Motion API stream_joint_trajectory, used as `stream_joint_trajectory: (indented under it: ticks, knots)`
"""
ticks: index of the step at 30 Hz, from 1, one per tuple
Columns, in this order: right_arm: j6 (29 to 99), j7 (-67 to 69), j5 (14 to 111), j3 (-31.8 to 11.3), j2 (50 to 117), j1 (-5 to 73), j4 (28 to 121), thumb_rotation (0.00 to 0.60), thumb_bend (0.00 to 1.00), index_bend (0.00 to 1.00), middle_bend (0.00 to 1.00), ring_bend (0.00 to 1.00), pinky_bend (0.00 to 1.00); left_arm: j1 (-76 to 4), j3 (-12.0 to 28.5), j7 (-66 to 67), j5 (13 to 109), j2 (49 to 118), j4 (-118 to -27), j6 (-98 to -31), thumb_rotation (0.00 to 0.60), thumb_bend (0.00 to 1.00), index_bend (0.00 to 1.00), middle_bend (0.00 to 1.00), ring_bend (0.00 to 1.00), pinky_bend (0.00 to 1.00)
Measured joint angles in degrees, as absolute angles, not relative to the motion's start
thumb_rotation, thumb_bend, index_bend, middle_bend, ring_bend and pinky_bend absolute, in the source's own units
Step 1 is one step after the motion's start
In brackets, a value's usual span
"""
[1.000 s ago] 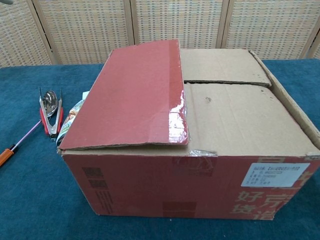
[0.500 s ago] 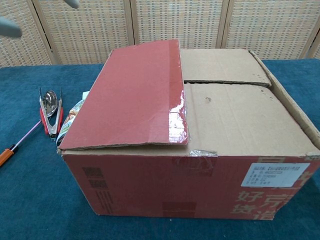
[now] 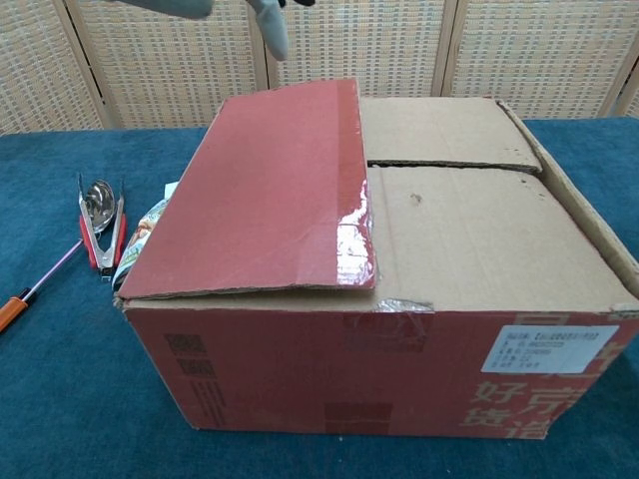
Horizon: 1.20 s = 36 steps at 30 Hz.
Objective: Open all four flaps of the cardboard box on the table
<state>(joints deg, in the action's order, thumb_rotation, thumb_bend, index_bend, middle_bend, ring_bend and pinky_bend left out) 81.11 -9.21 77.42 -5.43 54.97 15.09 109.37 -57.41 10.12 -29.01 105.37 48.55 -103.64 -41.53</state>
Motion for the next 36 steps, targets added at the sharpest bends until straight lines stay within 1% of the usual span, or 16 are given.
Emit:
stream_joint_trajectory:
  ticks: [8, 17, 30, 36]
  knots:
    - [81.5, -7.9, 77.5, -5.8, 54.4, 14.0, 108.9, 0.600, 1.00, 0.23, 0.11, 0.00, 0.00, -65.1, 11.7, -28.2, 101.2, 55.3, -100.6, -34.3, 0.087, 0.24, 0.29, 0.05, 0.00, 0.00]
    - [81.5, -6.7, 77.5, -6.0, 53.9, 13.0, 108.4, 0.600, 1.00, 0.23, 0.11, 0.00, 0.00, -70.0, 12.8, -24.3, 95.4, 61.7, -96.9, -29.3, 0.088, 0.24, 0.29, 0.07, 0.00, 0.00]
    - [81.8, -4.9, 77.2, -6.3, 53.5, 11.5, 107.6, 0.600, 1.00, 0.23, 0.11, 0.00, 0.00, -73.8, 12.6, -15.5, 87.2, 65.7, -95.2, -23.9, 0.087, 0.24, 0.29, 0.07, 0.00, 0.00]
    - [81.5, -4.5, 77.2, -6.2, 53.4, 11.1, 107.5, 0.600, 1.00, 0.23, 0.11, 0.00, 0.00, -74.6, 11.9, -12.1, 84.4, 66.7, -95.0, -22.7, 0.086, 0.24, 0.29, 0.10, 0.00, 0.00]
